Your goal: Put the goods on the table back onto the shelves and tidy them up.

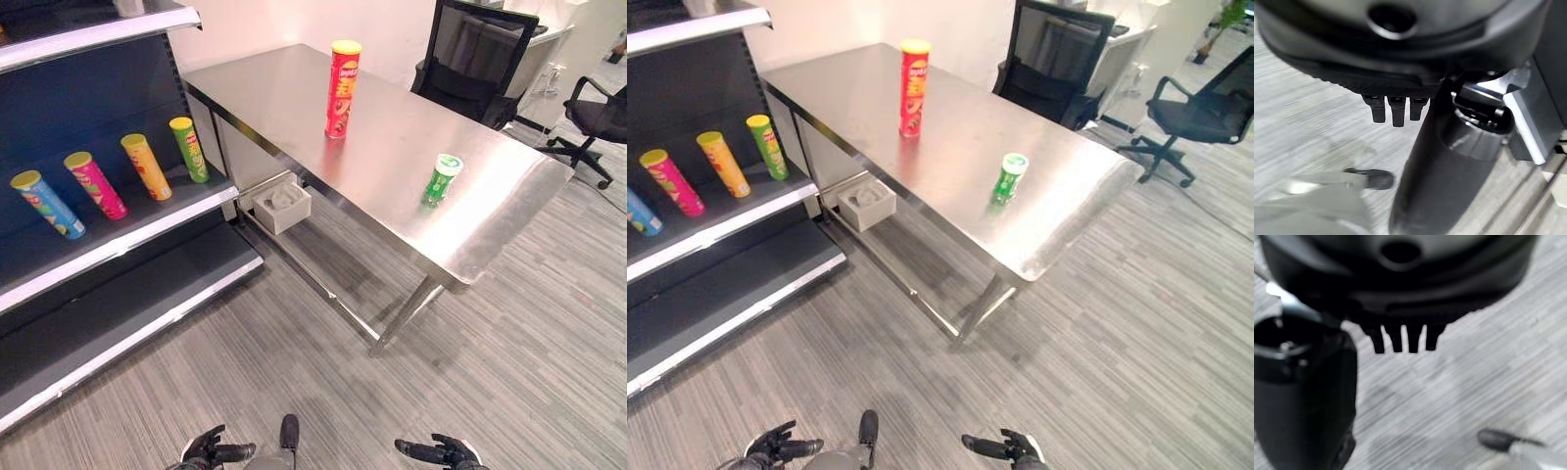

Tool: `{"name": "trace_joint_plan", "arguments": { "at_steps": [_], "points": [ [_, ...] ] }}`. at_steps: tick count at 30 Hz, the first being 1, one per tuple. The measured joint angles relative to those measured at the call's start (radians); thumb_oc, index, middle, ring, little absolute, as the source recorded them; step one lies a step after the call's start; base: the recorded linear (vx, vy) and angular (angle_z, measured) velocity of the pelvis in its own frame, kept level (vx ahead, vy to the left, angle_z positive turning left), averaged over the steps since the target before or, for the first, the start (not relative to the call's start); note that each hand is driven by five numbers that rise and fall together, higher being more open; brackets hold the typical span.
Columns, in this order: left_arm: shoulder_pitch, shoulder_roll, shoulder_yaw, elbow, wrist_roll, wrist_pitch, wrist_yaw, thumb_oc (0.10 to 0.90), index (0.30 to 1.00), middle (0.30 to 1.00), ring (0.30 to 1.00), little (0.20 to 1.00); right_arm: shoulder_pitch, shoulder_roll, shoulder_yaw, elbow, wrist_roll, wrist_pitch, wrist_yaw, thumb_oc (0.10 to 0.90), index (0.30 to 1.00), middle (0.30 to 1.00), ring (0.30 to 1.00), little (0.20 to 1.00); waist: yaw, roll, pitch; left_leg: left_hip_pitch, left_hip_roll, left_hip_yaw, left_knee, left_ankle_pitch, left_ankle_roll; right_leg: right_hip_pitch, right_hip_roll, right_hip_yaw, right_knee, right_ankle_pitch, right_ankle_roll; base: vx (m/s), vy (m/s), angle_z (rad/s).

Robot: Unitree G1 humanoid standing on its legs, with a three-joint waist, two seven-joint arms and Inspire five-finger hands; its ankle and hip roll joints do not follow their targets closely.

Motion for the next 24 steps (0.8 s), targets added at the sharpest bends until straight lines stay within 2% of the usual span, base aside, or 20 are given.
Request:
{"name": "trace_joint_plan", "arguments": {
  "at_steps": [1,2,3,4,5,6,7,8,10,11,12,13,14,15,16,17,19,20,22,24],
  "points": [
    [-0.019,0.002,-0.010,-0.006,0.000,0.002,-0.001,0.800,0.900,0.900,0.900,0.900,0.002,0.006,-0.011,-0.006,0.000,-0.002,0.012,0.800,0.900,0.900,0.900,0.900,-0.006,0.010,0.002,0.011,-0.006,0.005,0.000,-0.019,0.019,-0.119,-0.002,0.008,0.244,0.021,0.018,0.00,0.178,-0.08],
    [-0.025,0.002,-0.012,-0.006,0.001,0.003,-0.001,0.800,0.900,0.900,0.900,0.900,0.000,0.007,-0.010,-0.018,0.000,-0.003,0.013,0.800,0.900,0.900,0.900,0.900,-0.009,0.017,0.001,0.020,-0.013,-0.001,0.000,-0.015,0.013,-0.199,-0.017,0.006,0.385,-0.006,0.043,-0.01,0.115,-0.04],
    [-0.037,0.004,-0.017,-0.017,0.001,0.000,-0.001,0.800,0.900,0.900,0.900,0.900,0.014,0.009,-0.007,-0.011,0.000,-0.003,0.015,0.800,0.900,0.900,0.900,0.900,-0.013,0.015,0.000,0.033,-0.024,0.001,0.000,-0.033,0.030,-0.252,-0.033,0.010,0.443,-0.015,0.052,-0.02,0.141,0.09],
    [-0.037,0.013,-0.039,-0.024,0.001,0.000,0.000,0.800,0.900,0.900,0.900,0.900,0.001,0.009,-0.007,-0.014,0.000,-0.002,0.016,0.800,0.900,0.900,0.900,0.900,-0.009,0.013,0.003,0.036,-0.039,0.006,0.000,-0.033,0.039,-0.338,-0.053,0.017,0.557,-0.013,0.052,0.06,0.123,0.15],
    [-0.049,0.019,-0.049,-0.026,0.001,0.001,-0.002,0.800,0.900,0.900,0.900,0.900,-0.005,0.007,-0.009,-0.011,0.000,-0.002,0.015,0.800,0.900,0.900,0.900,0.900,-0.016,0.015,0.010,0.046,-0.049,0.011,0.000,-0.030,0.033,-0.391,-0.065,0.020,0.598,-0.013,0.054,0.13,0.124,0.14],
    [-0.061,0.019,-0.050,-0.034,0.001,0.001,0.000,0.800,0.900,0.900,0.900,0.900,0.001,0.008,-0.009,-0.006,0.000,-0.003,0.012,0.800,0.900,0.900,0.900,0.900,-0.018,0.018,0.024,0.059,-0.049,0.014,0.010,-0.052,0.065,-0.429,-0.076,0.021,0.604,0.000,0.042,0.17,0.026,0.01],
    [-0.056,0.025,-0.064,-0.043,0.001,0.002,0.001,0.800,0.900,0.900,0.900,0.900,-0.010,0.008,-0.009,-0.006,0.000,-0.003,0.012,0.800,0.900,0.900,0.900,0.900,-0.015,0.026,0.040,0.072,-0.049,0.021,0.008,-0.064,0.077,-0.464,-0.097,-0.007,0.621,0.010,0.022,0.12,-0.019,-0.18],
    [-0.049,0.024,-0.067,-0.044,0.001,0.006,-0.001,0.800,0.900,0.900,0.900,0.900,-0.010,0.005,-0.010,-0.010,0.000,-0.005,0.012,0.800,0.900,0.900,0.900,0.900,-0.018,0.044,0.045,0.088,-0.042,0.023,0.000,-0.069,0.059,-0.476,-0.131,-0.061,0.523,0.008,0.025,0.11,-0.059,-0.25],
    [-0.041,0.031,-0.066,-0.044,0.001,0.006,0.001,0.800,0.900,0.900,0.900,0.900,-0.012,0.010,-0.008,-0.008,0.000,-0.004,0.013,0.800,0.900,0.900,0.900,0.900,-0.007,0.045,0.048,0.087,-0.043,0.034,0.000,-0.081,0.051,-0.467,-0.166,-0.094,0.333,0.030,0.036,0.20,-0.151,-0.16],
    [-0.047,0.032,-0.068,-0.043,0.000,0.007,0.002,0.800,0.900,0.900,0.900,0.900,-0.008,0.008,-0.015,-0.004,0.000,-0.004,0.015,0.800,0.900,0.900,0.900,0.900,-0.006,0.044,0.055,0.098,-0.034,0.038,0.000,-0.103,0.038,-0.458,-0.195,-0.147,0.170,0.059,0.051,0.21,-0.181,-0.27],
    [-0.044,0.035,-0.067,-0.040,-0.002,0.011,0.002,0.800,0.900,0.900,0.900,0.900,-0.014,0.004,-0.021,0.003,0.001,0.000,0.015,0.800,0.900,0.900,0.900,0.900,-0.005,0.050,0.059,0.095,-0.026,0.040,0.000,-0.103,0.031,-0.437,-0.200,-0.209,-0.020,0.115,0.077,0.09,-0.092,-0.32],
    [-0.045,0.039,-0.066,-0.038,-0.002,0.017,0.003,0.800,0.900,0.900,0.900,0.900,-0.018,0.004,-0.035,-0.004,0.001,-0.001,0.014,0.800,0.900,0.900,0.900,0.900,-0.012,0.049,0.061,0.093,-0.023,0.042,0.000,-0.100,0.025,-0.419,-0.196,-0.221,-0.187,0.158,0.100,0.08,-0.091,-0.26],
    [-0.048,0.044,-0.066,-0.039,-0.002,0.015,0.005,0.800,0.900,0.900,0.900,0.900,-0.018,0.004,-0.044,-0.006,0.003,-0.001,0.014,0.800,0.900,0.900,0.900,0.900,-0.027,0.040,0.066,0.094,-0.025,0.042,0.000,-0.100,0.022,-0.408,-0.192,-0.203,-0.298,0.202,0.117,0.06,-0.081,0.05],
    [-0.047,0.049,-0.066,-0.040,-0.002,0.013,0.009,0.800,0.900,0.900,0.900,0.900,-0.025,0.005,-0.049,-0.009,0.004,0.003,0.011,0.800,0.900,0.900,0.900,0.900,-0.040,0.031,0.074,0.101,-0.025,0.035,-0.001,-0.100,0.021,-0.417,-0.191,-0.183,-0.308,0.249,0.114,0.12,-0.193,0.50],
    [-0.044,0.050,-0.066,-0.057,-0.002,0.005,0.008,0.800,0.900,0.900,0.900,0.900,0.015,0.010,-0.049,-0.010,0.009,0.005,0.012,0.800,0.900,0.900,0.900,0.900,-0.054,0.002,0.072,0.127,-0.025,0.011,-0.005,-0.114,-0.001,-0.378,-0.179,-0.186,-0.300,0.317,0.093,0.13,-0.210,0.50],
    [-0.032,0.048,-0.066,-0.072,-0.002,0.000,0.008,0.800,0.900,0.900,0.900,0.900,0.026,0.013,-0.049,-0.007,0.009,0.007,0.012,0.800,0.900,0.900,0.900,0.900,-0.049,-0.013,0.061,0.134,-0.025,0.011,-0.006,-0.132,0.000,-0.371,-0.173,-0.185,-0.276,0.332,0.091,0.11,-0.173,0.42],
    [-0.015,0.045,-0.066,-0.090,-0.002,-0.006,0.006,0.800,0.900,0.900,0.900,0.900,0.046,0.015,-0.049,-0.001,0.009,0.010,0.013,0.800,0.900,0.900,0.900,0.900,-0.045,-0.039,0.044,0.142,-0.024,-0.004,-0.003,-0.144,-0.028,-0.328,-0.164,-0.194,-0.288,0.372,0.060,0.13,-0.156,0.11],
    [-0.009,0.038,-0.066,-0.090,-0.002,-0.007,0.006,0.800,0.900,0.900,0.900,0.900,0.045,0.011,-0.054,0.006,0.010,0.012,0.012,0.800,0.900,0.900,0.900,0.900,-0.044,-0.042,0.043,0.153,-0.010,-0.007,-0.001,-0.142,-0.050,-0.318,-0.151,-0.203,-0.306,0.422,0.041,0.14,-0.152,0.13],
    [0.020,0.012,-0.045,-0.083,-0.003,-0.006,0.006,0.800,0.900,0.900,0.900,0.900,0.042,0.008,-0.091,0.029,0.018,0.009,0.013,0.800,0.900,0.900,0.900,0.900,-0.055,-0.016,0.036,0.169,0.038,-0.012,0.000,-0.150,-0.080,-0.296,-0.103,-0.216,-0.312,0.407,0.009,0.10,-0.096,0.03],
    [0.042,0.000,-0.039,-0.082,-0.004,-0.006,0.006,0.800,0.900,0.900,0.900,0.900,0.041,0.001,-0.118,0.038,0.036,0.013,0.011,0.800,0.900,0.900,0.900,0.900,-0.055,-0.004,0.032,0.186,0.069,-0.008,0.000,-0.158,-0.100,-0.282,-0.072,-0.216,-0.306,0.395,-0.011,0.15,-0.098,-0.15]
  ]
}}
